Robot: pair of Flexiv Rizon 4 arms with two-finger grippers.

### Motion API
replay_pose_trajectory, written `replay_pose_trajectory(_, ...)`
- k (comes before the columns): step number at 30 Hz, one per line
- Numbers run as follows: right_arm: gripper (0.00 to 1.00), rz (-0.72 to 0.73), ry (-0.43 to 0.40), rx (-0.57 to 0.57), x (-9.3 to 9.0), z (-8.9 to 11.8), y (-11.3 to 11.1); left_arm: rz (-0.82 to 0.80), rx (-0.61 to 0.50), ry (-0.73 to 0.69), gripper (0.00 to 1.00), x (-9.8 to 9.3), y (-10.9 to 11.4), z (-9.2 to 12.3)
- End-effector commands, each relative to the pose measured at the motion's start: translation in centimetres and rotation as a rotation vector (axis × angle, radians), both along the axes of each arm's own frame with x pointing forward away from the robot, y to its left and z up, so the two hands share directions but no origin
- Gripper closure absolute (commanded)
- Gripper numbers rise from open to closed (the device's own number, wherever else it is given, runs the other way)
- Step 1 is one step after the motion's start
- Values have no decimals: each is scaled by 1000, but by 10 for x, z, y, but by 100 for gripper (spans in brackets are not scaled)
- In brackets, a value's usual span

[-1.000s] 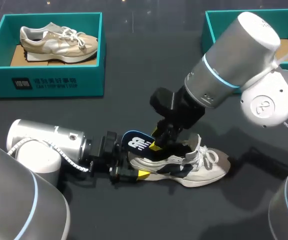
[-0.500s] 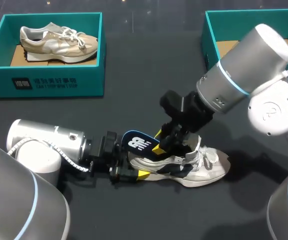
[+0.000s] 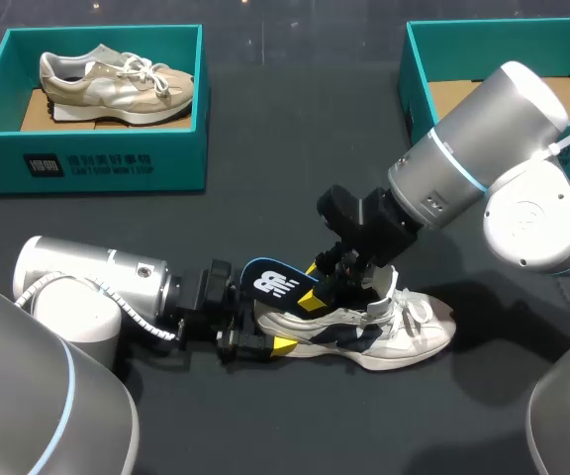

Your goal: Take the shoe out of the shoebox, open the shoe tongue, remove and reinsert the insole, then place the shoe into the shoebox

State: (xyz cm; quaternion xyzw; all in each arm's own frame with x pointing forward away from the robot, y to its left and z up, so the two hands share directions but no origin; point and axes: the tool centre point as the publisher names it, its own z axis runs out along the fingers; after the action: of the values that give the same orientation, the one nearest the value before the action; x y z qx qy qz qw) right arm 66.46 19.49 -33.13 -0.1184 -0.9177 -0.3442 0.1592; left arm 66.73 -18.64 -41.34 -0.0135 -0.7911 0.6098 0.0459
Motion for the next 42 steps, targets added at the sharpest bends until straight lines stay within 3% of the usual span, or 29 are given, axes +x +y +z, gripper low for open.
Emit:
replay_pose_trajectory(1, 48, 14, 16, -7, 2, -4, 8, 1, 2, -1, 100, 1, -2, -3)
replay_pose_trajectory(14, 59, 34, 25, -40, 0, 1, 13, 1, 2, -1, 100, 1, -2, -3)
replay_pose_trajectory(15, 63, 34, 25, -42, -1, 1, 13, 1, 2, -1, 100, 1, -2, -3)
replay_pose_trajectory(18, 100, 38, 25, -50, -1, 2, 13, 1, 2, -1, 100, 1, -2, -3)
replay_pose_trajectory(25, 100, 57, -3, -71, -1, 10, 18, 1, 2, -1, 100, 1, -2, -3)
replay_pose_trajectory(30, 100, 113, -86, -78, 1, 33, 28, 1, 2, -1, 100, 1, -2, -3)
replay_pose_trajectory(34, 100, 221, -210, -55, 5, 61, 46, 1, 2, -1, 100, 1, -2, -3)
replay_pose_trajectory(42, 100, 221, -210, -55, 5, 61, 46, 1, 2, -1, 100, 1, -2, -3)
